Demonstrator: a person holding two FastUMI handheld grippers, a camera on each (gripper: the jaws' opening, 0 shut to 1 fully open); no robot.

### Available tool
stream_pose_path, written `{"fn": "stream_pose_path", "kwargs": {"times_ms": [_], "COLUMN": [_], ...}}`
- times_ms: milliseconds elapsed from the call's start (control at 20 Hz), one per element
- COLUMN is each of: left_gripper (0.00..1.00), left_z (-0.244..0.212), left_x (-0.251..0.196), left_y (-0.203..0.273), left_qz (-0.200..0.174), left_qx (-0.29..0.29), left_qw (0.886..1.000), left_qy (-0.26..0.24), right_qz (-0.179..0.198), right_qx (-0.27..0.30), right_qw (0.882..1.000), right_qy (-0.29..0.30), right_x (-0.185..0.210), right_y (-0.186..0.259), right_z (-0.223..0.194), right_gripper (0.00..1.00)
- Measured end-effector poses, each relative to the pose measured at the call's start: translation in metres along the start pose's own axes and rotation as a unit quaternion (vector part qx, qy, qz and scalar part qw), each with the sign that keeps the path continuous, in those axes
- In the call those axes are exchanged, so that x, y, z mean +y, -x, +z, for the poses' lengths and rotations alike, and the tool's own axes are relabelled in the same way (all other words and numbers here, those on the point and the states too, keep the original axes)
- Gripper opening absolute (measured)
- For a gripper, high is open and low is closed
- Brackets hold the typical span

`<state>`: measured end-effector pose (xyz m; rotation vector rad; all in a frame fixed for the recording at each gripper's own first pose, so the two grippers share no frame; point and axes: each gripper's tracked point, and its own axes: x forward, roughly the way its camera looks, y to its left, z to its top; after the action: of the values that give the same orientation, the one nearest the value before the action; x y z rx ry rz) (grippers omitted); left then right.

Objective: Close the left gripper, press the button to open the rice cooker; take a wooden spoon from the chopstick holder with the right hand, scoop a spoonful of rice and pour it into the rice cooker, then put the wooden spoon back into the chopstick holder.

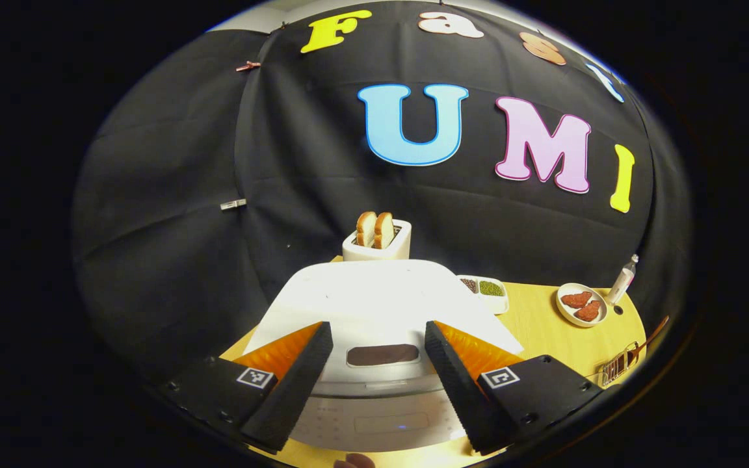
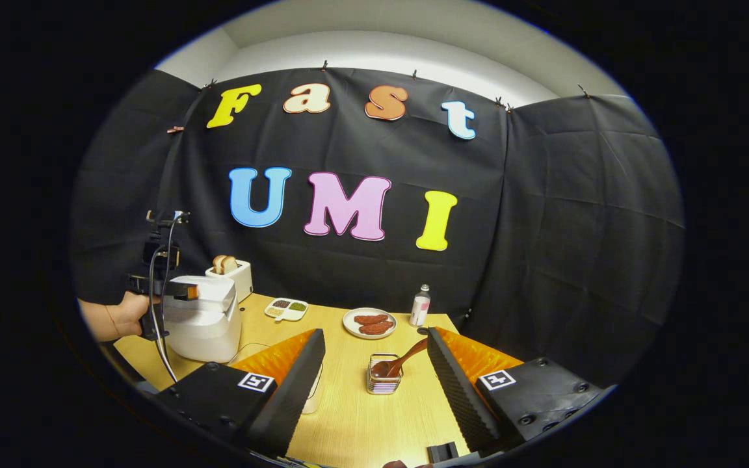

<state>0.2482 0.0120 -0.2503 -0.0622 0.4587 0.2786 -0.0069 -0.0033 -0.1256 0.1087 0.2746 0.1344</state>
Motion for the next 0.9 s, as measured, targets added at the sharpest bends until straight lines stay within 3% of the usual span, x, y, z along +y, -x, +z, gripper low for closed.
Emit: {"fn": "stream_pose_path", "kwargs": {"times_ms": [650, 900], "left_gripper": [1.00, 1.00], "left_z": [-0.035, -0.037], "left_x": [-0.002, -0.003], "left_y": [0.002, 0.008], "left_qz": [0.009, 0.000], "left_qx": [0.030, 0.010], "left_qw": [0.999, 1.000], "left_qy": [-0.010, -0.021], "right_qz": [-0.001, -0.001], "right_qx": [0.011, 0.015], "right_qw": [1.000, 1.000], "right_qy": [-0.006, -0.002], "right_x": [-0.006, -0.007], "right_y": [-0.003, -0.004], "right_z": [-0.010, -0.014], "right_gripper": [0.98, 0.98]}}
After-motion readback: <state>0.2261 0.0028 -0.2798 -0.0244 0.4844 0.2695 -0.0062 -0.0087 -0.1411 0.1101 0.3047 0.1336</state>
